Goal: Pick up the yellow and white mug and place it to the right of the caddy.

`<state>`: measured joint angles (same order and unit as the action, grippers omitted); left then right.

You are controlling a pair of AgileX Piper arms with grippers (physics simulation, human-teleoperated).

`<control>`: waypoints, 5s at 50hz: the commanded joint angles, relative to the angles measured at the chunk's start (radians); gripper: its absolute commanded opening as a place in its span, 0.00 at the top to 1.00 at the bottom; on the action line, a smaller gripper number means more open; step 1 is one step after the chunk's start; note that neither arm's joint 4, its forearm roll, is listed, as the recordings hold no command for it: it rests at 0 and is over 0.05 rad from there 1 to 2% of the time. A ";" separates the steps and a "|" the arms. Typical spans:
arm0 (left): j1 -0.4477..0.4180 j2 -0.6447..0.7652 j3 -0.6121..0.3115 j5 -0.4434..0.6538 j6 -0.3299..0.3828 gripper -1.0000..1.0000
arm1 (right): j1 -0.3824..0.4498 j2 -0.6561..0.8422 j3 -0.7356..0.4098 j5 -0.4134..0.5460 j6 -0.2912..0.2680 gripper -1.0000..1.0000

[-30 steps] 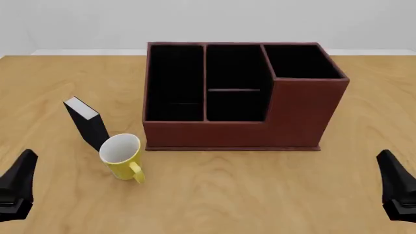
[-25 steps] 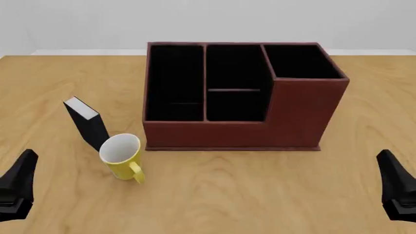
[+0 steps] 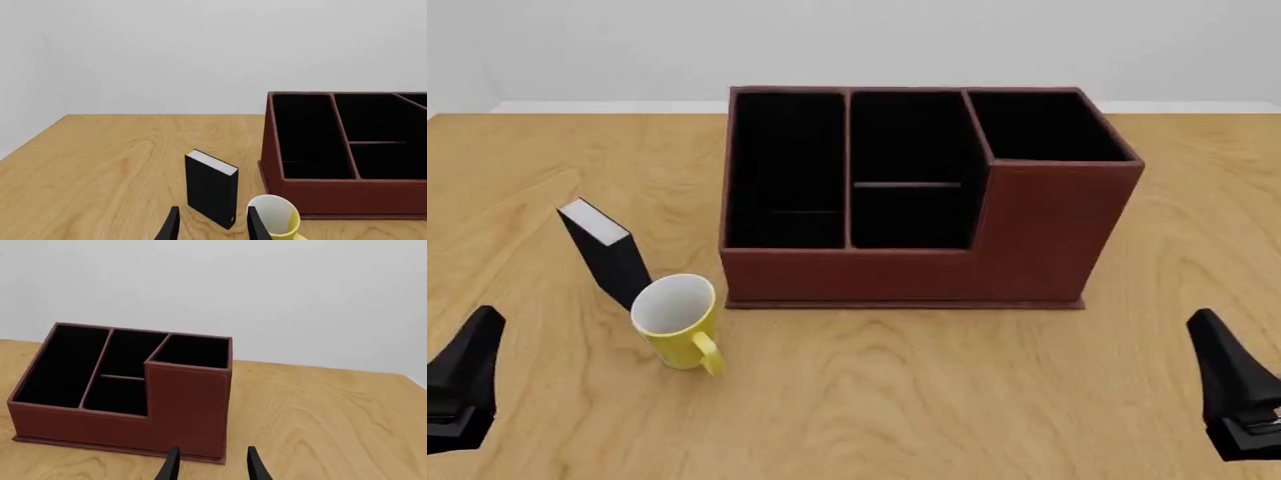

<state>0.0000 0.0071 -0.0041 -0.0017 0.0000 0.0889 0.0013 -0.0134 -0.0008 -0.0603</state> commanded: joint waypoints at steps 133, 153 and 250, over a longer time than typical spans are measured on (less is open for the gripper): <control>0.000 0.000 0.000 0.000 0.000 0.00 | 0.505 0.667 -0.045 -0.568 -0.040 0.00; 0.000 0.000 0.000 0.000 0.000 0.00 | 0.522 0.771 -0.041 -0.670 -0.033 0.00; 0.000 0.000 0.000 0.000 0.000 0.00 | 0.674 1.432 -0.184 -1.099 -0.052 0.00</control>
<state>0.0000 0.0073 -0.0043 -0.0017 0.0000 0.7538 1.3992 -0.1820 -1.0890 -0.1096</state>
